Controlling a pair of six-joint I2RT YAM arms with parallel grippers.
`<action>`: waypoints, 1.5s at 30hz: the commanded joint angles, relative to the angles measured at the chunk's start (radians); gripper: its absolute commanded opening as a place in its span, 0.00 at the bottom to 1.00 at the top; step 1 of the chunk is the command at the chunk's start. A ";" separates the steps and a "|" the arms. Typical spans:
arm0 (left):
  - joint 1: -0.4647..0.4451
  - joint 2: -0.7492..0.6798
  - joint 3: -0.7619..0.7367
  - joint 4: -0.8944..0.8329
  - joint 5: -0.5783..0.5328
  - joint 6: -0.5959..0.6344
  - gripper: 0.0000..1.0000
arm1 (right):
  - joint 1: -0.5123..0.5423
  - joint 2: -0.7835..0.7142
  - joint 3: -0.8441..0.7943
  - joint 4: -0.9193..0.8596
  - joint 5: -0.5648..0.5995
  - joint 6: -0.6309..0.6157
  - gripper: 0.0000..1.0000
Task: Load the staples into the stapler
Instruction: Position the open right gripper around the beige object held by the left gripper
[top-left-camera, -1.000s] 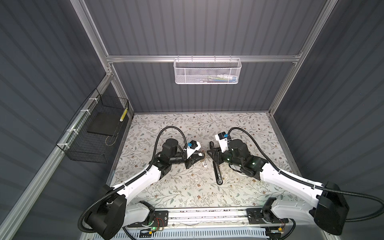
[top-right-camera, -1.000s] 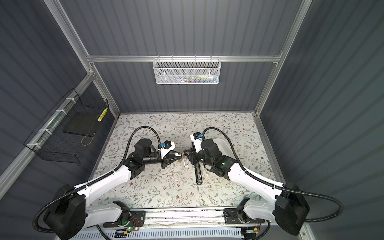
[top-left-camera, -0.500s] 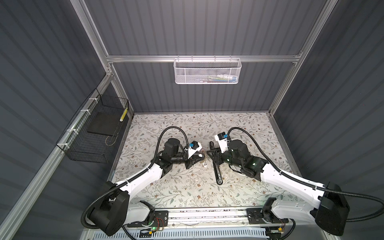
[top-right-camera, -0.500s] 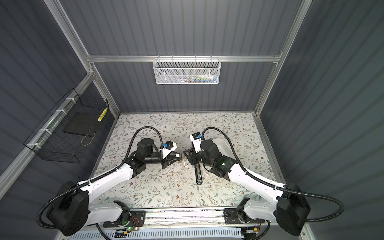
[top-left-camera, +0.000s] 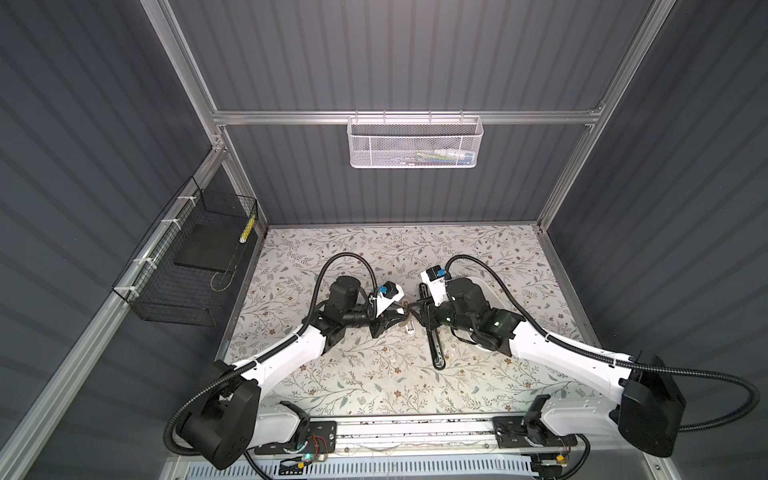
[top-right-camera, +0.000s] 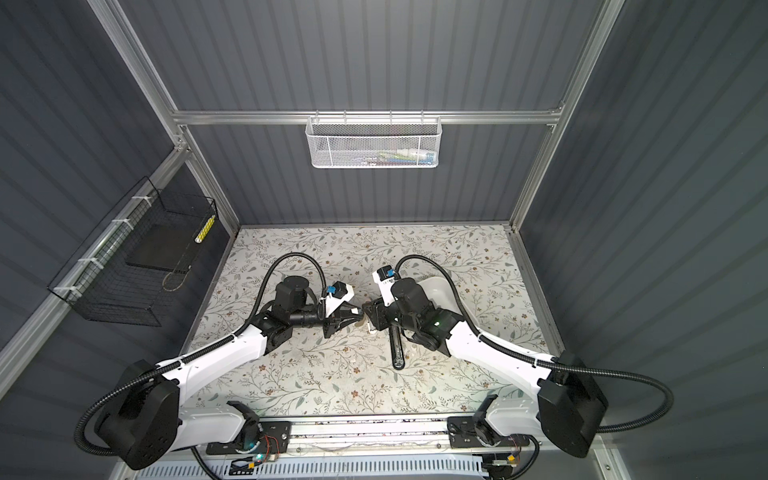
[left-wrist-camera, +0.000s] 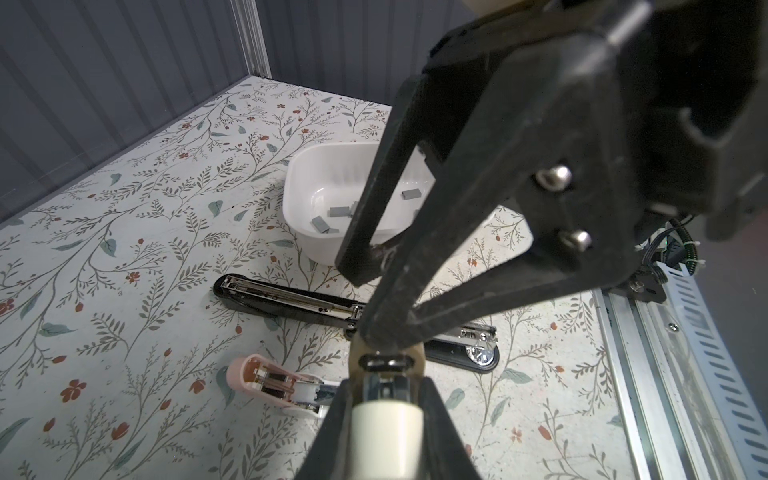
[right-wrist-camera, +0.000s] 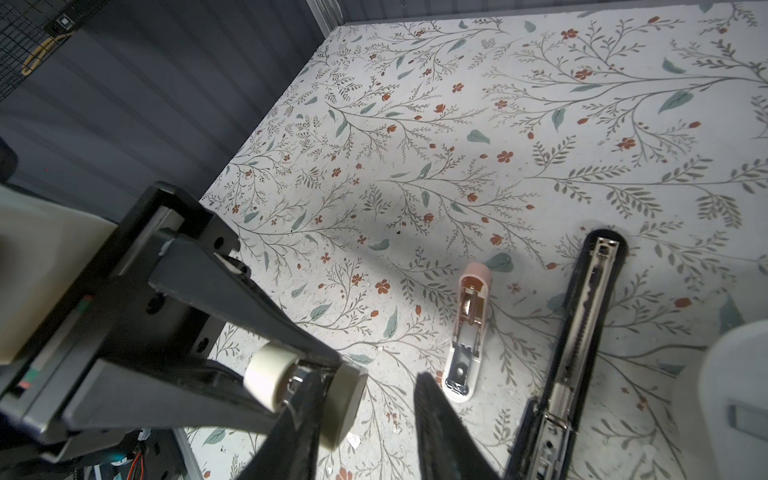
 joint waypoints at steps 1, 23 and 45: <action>-0.007 -0.010 0.036 -0.011 0.019 0.016 0.00 | 0.008 0.017 0.035 -0.033 0.022 -0.003 0.38; -0.006 -0.069 -0.018 0.056 -0.014 -0.004 0.00 | 0.025 0.097 0.078 -0.068 0.054 0.006 0.19; -0.006 -0.189 -0.107 0.153 -0.101 -0.030 0.00 | 0.031 0.133 0.105 -0.101 0.091 0.005 0.25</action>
